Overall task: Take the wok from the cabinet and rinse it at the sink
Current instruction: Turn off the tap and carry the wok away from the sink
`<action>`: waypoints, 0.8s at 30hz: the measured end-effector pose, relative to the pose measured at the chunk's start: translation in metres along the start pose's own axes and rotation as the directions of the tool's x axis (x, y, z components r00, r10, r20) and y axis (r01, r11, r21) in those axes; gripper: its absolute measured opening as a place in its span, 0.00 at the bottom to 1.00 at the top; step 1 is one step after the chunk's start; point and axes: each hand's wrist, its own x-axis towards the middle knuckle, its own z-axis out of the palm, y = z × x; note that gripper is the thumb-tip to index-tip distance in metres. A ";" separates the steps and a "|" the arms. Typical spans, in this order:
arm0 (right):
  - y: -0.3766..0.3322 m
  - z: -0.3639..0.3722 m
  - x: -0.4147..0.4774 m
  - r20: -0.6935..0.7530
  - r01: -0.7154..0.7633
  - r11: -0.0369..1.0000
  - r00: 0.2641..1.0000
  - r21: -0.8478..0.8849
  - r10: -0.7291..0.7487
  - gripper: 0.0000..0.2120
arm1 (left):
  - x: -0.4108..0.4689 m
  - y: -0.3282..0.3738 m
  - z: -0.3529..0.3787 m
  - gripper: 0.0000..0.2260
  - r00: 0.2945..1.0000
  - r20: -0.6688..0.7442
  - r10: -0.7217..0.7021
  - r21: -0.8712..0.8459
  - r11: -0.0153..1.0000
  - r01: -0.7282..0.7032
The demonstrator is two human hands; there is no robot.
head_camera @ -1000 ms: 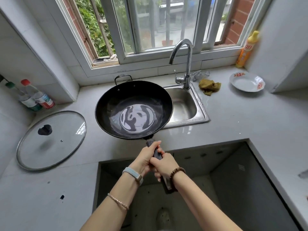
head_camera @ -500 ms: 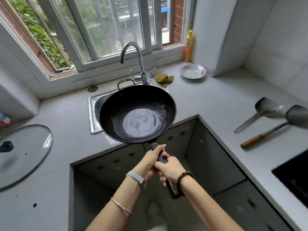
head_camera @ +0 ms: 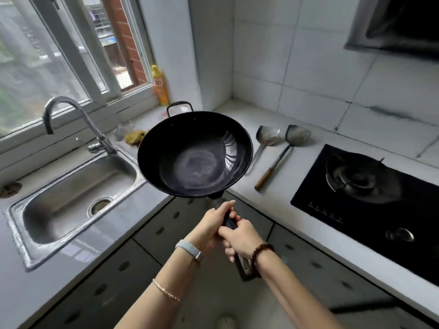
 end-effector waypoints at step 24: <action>0.027 -0.111 -0.072 -0.624 0.172 0.874 0.762 0.453 0.173 0.12 | 0.005 -0.057 0.175 0.15 0.734 0.464 -0.497 0.573 0.800 0.179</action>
